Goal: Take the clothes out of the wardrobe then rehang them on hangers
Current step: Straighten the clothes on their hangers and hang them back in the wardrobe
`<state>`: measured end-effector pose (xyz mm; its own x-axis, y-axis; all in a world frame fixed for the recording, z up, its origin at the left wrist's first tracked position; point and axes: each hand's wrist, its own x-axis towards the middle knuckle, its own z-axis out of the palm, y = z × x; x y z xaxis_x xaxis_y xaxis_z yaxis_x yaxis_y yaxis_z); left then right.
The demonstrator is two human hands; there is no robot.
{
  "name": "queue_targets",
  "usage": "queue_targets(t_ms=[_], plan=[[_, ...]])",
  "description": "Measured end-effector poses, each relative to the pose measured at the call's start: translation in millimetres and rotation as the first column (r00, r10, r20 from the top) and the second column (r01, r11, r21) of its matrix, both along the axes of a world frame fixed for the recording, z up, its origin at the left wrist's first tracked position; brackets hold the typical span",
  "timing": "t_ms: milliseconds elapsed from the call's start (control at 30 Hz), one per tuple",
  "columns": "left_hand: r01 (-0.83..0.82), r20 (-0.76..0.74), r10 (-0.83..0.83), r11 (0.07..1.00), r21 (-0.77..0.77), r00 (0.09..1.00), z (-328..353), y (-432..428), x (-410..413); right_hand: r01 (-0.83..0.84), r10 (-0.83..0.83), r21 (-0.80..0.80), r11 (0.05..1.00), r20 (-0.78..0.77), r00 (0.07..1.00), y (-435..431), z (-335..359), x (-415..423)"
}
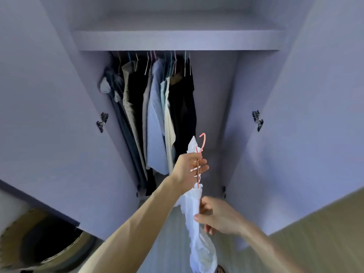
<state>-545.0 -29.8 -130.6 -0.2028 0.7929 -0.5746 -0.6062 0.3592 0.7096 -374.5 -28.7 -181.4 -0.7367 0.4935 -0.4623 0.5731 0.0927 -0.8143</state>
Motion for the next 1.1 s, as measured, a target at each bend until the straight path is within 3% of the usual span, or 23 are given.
queue_targets(t_ms=[167, 267, 400, 500, 600, 767, 900, 1000, 1100], plan=[[0.148, -0.049, -0.147, 0.988, 0.031, 0.988, 12, 23, 3, 0.146, -0.146, -0.016, 0.989, -0.127, 0.981, 11, 7, 14], [0.326, -0.257, -0.315, 0.945, 0.002, 0.914, 27, 31, -2, 0.214, -0.213, -0.009, 0.977, -0.178, 0.961, 20, 12, 19], [0.508, -0.622, -0.452, 0.855, -0.100, 0.639, 55, 40, -22, 0.300, -0.290, 0.021, 0.954, -0.210, 0.934, 46, 22, 20], [0.491, -0.832, -0.423, 0.844, -0.217, 0.360, 66, 55, -49, 0.342, -0.323, 0.057, 0.938, -0.214, 0.922, 73, 29, 14], [0.401, -0.947, -0.314, 0.878, -0.261, 0.072, 82, 74, -83, 0.336, -0.312, 0.079, 0.939, -0.218, 0.925, 112, 38, 0], [0.186, -0.929, -0.057, 0.974, -0.133, -0.365, 122, 115, -144, 0.310, -0.271, 0.138, 0.941, -0.245, 0.931, 196, 56, -37], [0.121, -0.801, 0.059, 0.992, -0.017, -0.596, 154, 156, -179, 0.282, -0.226, 0.189, 0.940, -0.274, 0.935, 262, 73, -70], [0.049, -0.719, 0.026, 0.999, -0.012, -0.695, 170, 192, -201, 0.249, -0.180, 0.254, 0.935, -0.265, 0.947, 308, 85, -97], [-0.031, -0.735, -0.048, 0.999, -0.037, -0.676, 170, 222, -218, 0.212, -0.131, 0.318, 0.924, -0.256, 0.958, 349, 96, -122]])
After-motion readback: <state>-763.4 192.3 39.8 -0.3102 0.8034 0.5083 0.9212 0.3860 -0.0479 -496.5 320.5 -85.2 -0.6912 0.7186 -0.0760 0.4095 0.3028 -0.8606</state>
